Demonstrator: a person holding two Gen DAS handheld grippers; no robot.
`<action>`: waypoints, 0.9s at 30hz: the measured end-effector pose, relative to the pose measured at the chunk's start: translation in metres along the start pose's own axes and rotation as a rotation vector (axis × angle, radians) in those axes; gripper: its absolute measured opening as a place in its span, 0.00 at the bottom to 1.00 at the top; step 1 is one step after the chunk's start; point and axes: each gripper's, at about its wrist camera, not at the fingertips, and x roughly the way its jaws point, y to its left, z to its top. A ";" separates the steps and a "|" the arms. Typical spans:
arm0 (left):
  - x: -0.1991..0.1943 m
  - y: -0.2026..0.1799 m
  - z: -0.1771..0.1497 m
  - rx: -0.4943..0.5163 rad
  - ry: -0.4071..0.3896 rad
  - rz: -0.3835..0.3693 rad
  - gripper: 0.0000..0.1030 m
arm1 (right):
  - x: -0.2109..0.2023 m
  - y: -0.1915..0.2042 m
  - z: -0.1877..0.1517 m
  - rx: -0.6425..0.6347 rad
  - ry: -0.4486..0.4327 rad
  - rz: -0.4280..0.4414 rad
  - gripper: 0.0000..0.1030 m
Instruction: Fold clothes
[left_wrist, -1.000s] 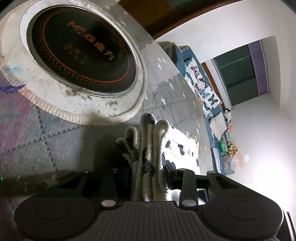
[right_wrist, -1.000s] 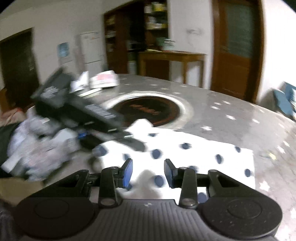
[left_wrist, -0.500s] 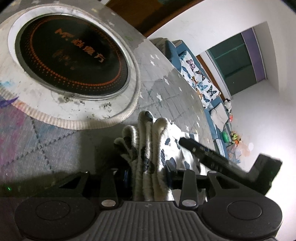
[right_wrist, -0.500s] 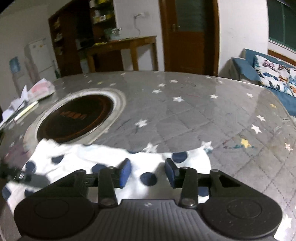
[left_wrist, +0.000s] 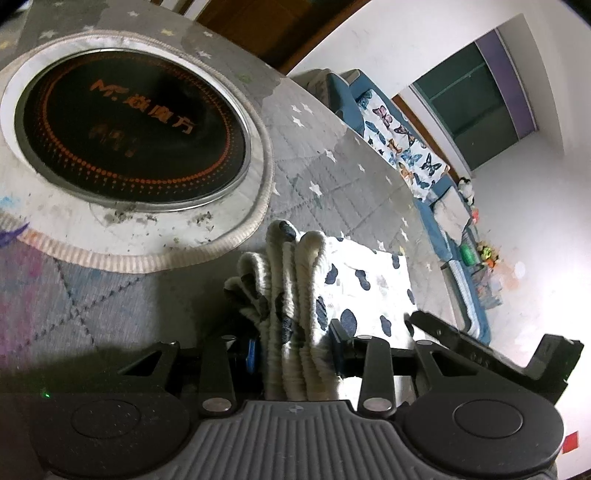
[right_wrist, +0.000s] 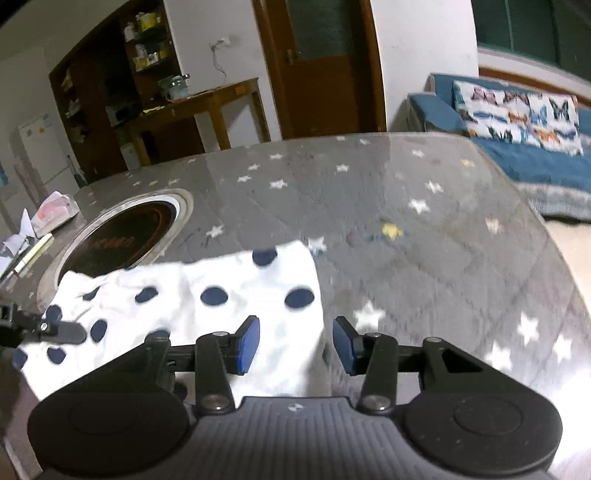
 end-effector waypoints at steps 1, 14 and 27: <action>0.001 -0.002 0.001 0.009 0.002 0.008 0.37 | 0.001 -0.001 -0.004 0.009 0.001 0.005 0.41; 0.013 -0.050 0.016 0.184 0.000 0.079 0.33 | -0.011 -0.010 -0.003 0.067 -0.106 -0.034 0.06; 0.075 -0.117 0.032 0.383 0.006 0.142 0.31 | -0.011 -0.057 0.031 0.060 -0.163 -0.168 0.05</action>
